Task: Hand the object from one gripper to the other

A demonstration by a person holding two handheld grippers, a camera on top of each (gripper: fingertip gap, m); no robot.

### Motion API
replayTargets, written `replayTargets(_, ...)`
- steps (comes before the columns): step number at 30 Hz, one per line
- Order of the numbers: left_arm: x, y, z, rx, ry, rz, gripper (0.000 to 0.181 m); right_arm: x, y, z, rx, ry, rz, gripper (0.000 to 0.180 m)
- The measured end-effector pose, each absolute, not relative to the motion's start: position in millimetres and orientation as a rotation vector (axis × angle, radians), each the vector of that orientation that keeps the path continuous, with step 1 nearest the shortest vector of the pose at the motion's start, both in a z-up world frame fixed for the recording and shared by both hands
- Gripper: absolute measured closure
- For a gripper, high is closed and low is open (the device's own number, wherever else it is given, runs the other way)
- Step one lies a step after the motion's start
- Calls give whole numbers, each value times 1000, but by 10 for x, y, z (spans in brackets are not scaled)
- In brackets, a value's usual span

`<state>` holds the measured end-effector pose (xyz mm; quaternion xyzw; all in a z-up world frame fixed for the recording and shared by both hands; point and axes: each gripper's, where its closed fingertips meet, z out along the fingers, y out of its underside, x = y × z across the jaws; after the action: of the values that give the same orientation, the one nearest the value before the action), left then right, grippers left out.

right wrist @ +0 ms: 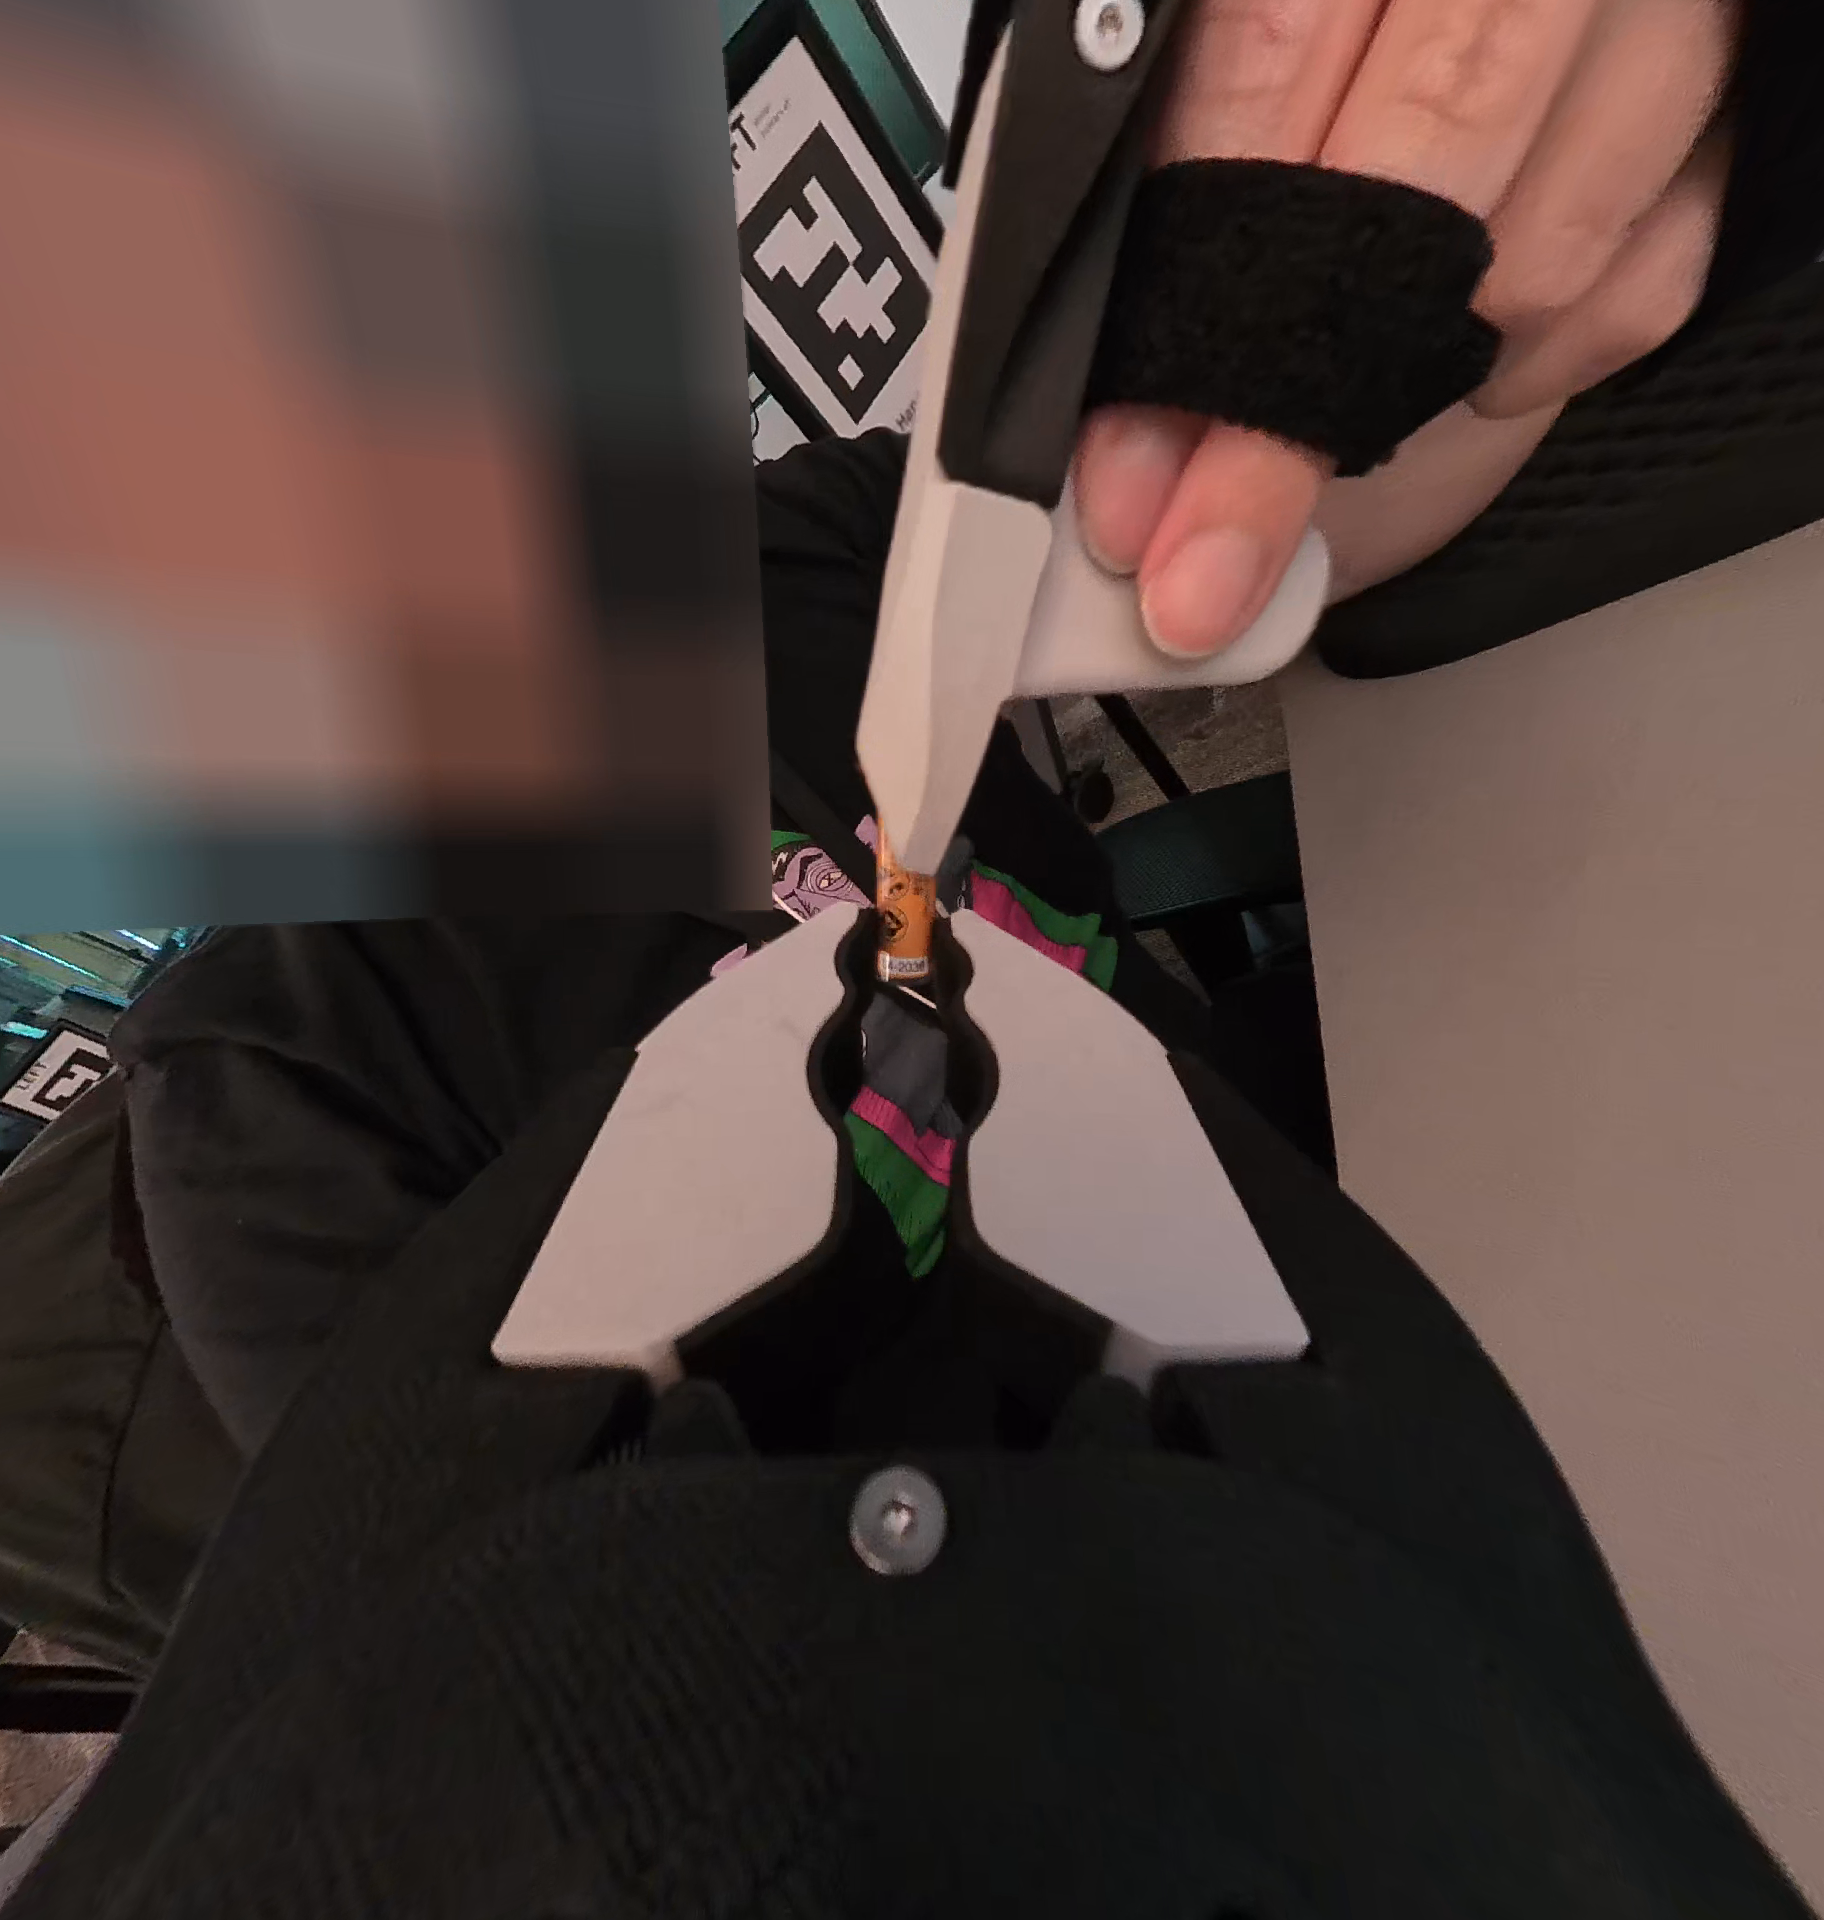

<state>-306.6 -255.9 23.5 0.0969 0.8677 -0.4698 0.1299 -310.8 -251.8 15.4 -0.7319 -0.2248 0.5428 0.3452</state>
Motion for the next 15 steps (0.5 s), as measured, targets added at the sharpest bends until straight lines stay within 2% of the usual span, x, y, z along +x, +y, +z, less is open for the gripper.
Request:
replayTargets(1,-3069,-2567,244,281,2523,-1379,171,-3108,-2518,158,-1899,-587,1409,169)
replayTargets(8,-2971,-2527,358,227,2476,-1408,171,-2999,-2454,283,-1829,-554,1327,168)
replayTargets(9,-2922,-2513,413,197,2439,-1413,171,-2953,-2431,339,-1794,-554,1258,160)
replayTargets(13,-2589,-2345,785,7,2167,-1447,171,-2587,-2277,719,-1573,-540,687,128)
replayTargets(15,-2313,-2160,1046,-140,1930,-1410,171,-2315,-2234,1032,-1372,-505,227,127)
